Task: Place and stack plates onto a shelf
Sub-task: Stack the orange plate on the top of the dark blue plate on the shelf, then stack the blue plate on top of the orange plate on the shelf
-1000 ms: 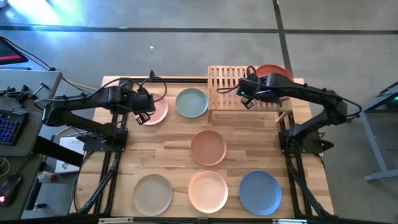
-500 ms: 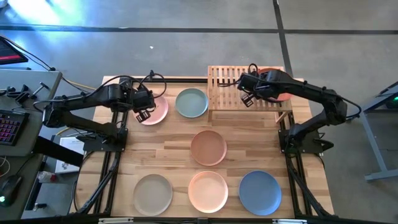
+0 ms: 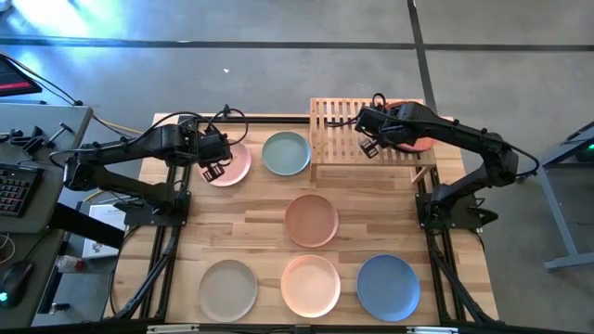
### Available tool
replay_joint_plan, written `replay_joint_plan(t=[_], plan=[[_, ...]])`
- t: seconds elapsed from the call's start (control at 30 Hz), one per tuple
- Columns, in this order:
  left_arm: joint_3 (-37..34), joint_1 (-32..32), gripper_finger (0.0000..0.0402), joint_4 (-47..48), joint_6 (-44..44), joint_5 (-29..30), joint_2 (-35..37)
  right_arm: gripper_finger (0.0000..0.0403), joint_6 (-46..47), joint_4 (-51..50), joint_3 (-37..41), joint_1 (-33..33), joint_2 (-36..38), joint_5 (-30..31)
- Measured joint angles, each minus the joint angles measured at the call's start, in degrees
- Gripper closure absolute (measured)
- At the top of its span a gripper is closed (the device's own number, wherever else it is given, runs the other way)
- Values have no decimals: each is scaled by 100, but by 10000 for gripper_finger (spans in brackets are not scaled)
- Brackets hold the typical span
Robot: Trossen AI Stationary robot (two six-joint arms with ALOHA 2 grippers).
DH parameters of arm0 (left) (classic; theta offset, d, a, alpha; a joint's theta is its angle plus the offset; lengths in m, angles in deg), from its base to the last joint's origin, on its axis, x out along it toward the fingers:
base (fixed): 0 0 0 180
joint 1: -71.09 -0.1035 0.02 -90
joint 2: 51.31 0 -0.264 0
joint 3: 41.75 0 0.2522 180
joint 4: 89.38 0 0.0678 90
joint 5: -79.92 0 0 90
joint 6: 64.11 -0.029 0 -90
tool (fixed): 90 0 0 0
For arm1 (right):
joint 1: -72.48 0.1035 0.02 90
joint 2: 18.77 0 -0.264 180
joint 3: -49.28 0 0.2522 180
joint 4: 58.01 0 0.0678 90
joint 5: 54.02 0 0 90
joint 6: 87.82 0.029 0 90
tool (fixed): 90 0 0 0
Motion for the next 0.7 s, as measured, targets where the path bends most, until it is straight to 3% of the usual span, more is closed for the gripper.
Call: replay_joint_plan(t=[0.3, 0.7], plan=[[0, 0, 303, -1, 2, -2, 0, 291, 0, -12, -4, 4, 0, -139], [0, 0, 303, -13, 0, -4, 0, 279, 365, -328, -625, 4, 7, -251]])
